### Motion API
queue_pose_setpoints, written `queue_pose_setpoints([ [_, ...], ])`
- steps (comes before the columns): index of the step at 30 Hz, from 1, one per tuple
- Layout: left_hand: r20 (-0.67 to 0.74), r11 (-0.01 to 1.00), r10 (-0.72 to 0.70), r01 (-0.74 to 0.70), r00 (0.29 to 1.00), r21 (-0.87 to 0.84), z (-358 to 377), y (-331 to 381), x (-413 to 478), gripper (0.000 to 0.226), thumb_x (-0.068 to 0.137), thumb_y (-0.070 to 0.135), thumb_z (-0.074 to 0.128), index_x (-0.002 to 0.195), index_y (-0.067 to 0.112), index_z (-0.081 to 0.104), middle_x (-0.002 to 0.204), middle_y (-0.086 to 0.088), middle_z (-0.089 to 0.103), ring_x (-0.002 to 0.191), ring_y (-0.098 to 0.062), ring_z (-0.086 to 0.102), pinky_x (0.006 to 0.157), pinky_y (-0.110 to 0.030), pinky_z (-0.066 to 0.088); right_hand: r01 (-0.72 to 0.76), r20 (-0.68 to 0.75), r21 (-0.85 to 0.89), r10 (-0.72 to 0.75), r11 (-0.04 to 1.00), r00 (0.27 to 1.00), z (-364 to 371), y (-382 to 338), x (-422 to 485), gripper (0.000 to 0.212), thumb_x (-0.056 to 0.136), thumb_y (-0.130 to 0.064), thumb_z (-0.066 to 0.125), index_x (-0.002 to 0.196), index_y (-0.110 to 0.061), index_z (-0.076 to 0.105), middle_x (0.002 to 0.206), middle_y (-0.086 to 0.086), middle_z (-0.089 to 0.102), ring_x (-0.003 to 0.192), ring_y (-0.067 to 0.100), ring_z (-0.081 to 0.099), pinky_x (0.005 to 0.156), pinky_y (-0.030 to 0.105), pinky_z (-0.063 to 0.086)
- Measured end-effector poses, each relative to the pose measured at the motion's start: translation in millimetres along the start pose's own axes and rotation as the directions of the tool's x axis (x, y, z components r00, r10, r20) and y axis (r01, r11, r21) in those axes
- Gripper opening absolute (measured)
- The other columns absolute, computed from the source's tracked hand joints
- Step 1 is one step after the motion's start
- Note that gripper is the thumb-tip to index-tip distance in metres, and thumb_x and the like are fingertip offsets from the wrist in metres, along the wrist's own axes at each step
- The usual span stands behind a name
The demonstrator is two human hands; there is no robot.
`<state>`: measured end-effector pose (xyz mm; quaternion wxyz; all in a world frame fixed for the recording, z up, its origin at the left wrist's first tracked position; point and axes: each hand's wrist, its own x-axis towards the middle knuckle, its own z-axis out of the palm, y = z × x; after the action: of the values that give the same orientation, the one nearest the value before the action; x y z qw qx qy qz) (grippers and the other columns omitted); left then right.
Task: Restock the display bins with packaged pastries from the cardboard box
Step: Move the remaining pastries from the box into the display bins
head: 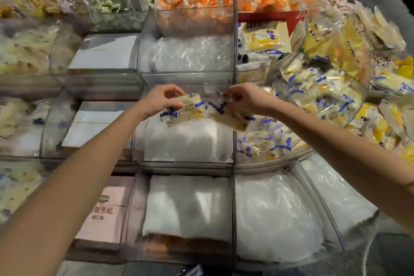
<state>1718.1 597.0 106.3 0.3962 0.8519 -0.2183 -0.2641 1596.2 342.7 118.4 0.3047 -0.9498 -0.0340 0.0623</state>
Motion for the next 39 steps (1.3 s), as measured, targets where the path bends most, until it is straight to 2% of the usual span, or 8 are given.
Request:
queue_pose_setpoints([
  [9,0.15,0.997,0.022,-0.033,0.988,0.076,-28,-39,55,0.027,0.081,0.006,0.076,0.104,0.018,0.067,0.099,0.0,0.067,0.089,-0.012,0.061,0.08,-0.024,0.051,-0.119,0.052,-0.145,0.128,0.982,0.99,25,-10,72,0.033,0.091,-0.014,0.06,0.124,-0.014,0.067,0.115,0.009,0.071,0.1,0.026,0.067,0.084,0.034,0.052],
  [13,0.115,0.998,0.049,-0.053,0.992,0.031,-31,-57,68,0.026,0.081,0.001,0.074,0.104,0.013,0.068,0.09,0.005,0.067,0.08,-0.005,0.061,0.068,-0.011,0.049,-0.095,0.086,-0.251,0.119,0.963,0.989,42,-13,103,0.032,0.092,-0.02,0.059,0.123,-0.018,0.067,0.111,0.01,0.071,0.101,0.034,0.064,0.075,0.033,0.045],
  [17,0.085,0.996,0.093,-0.092,0.992,-0.016,-28,-70,78,0.026,0.082,0.0,0.072,0.102,0.017,0.069,0.094,0.007,0.068,0.087,-0.003,0.062,0.074,-0.012,0.049,-0.084,0.212,-0.365,0.171,0.927,0.962,52,-8,119,0.037,0.091,-0.024,0.062,0.128,-0.024,0.063,0.117,0.012,0.067,0.105,0.036,0.06,0.077,0.034,0.044],
  [20,0.072,0.99,0.142,-0.14,0.987,-0.025,-21,-73,84,0.023,0.085,0.009,0.07,0.101,0.026,0.069,0.098,0.008,0.069,0.091,-0.004,0.063,0.076,-0.015,0.052,-0.113,0.182,-0.384,0.195,0.917,0.964,53,0,125,0.037,0.093,-0.023,0.058,0.129,-0.027,0.062,0.114,0.015,0.067,0.102,0.037,0.06,0.074,0.036,0.044],
  [23,0.008,0.943,0.194,-0.189,0.981,0.275,-13,-81,89,0.029,0.09,0.02,0.065,0.119,0.026,0.067,0.113,0.004,0.068,0.102,-0.013,0.062,0.088,-0.033,0.052,-0.122,0.089,-0.493,0.19,0.862,0.978,67,5,127,0.036,0.094,-0.018,0.052,0.129,-0.022,0.059,0.109,0.016,0.066,0.097,0.037,0.062,0.071,0.037,0.045],
  [27,-0.02,0.692,0.333,-0.23,0.943,0.684,4,-105,84,0.05,0.091,0.027,0.066,0.138,0.02,0.053,0.125,-0.005,0.058,0.113,-0.029,0.052,0.093,-0.042,0.04,-0.154,-0.051,-0.533,0.15,0.832,0.987,94,10,117,0.035,0.094,-0.012,0.047,0.128,-0.007,0.053,0.113,0.018,0.064,0.1,0.038,0.06,0.077,0.04,0.041],
  [32,-0.033,0.53,0.48,-0.26,0.877,0.807,16,-124,79,0.06,0.079,0.025,0.078,0.133,0.012,0.054,0.128,-0.012,0.052,0.117,-0.03,0.043,0.098,-0.048,0.037,-0.13,-0.183,-0.631,0.016,0.765,0.983,123,25,95,0.063,0.085,-0.013,0.06,0.144,-0.004,0.039,0.122,0.02,0.053,0.109,0.037,0.051,0.091,0.046,0.045],
  [39,0.082,0.531,0.453,-0.343,0.888,0.775,17,-131,80,0.077,0.079,0.039,0.077,0.144,0.011,0.044,0.136,-0.013,0.049,0.124,-0.032,0.042,0.102,-0.049,0.036,-0.123,-0.13,-0.675,0.047,0.728,0.99,137,30,88,0.078,0.083,-0.024,0.072,0.149,-0.014,0.032,0.135,0.019,0.043,0.119,0.038,0.043,0.091,0.049,0.045],
])
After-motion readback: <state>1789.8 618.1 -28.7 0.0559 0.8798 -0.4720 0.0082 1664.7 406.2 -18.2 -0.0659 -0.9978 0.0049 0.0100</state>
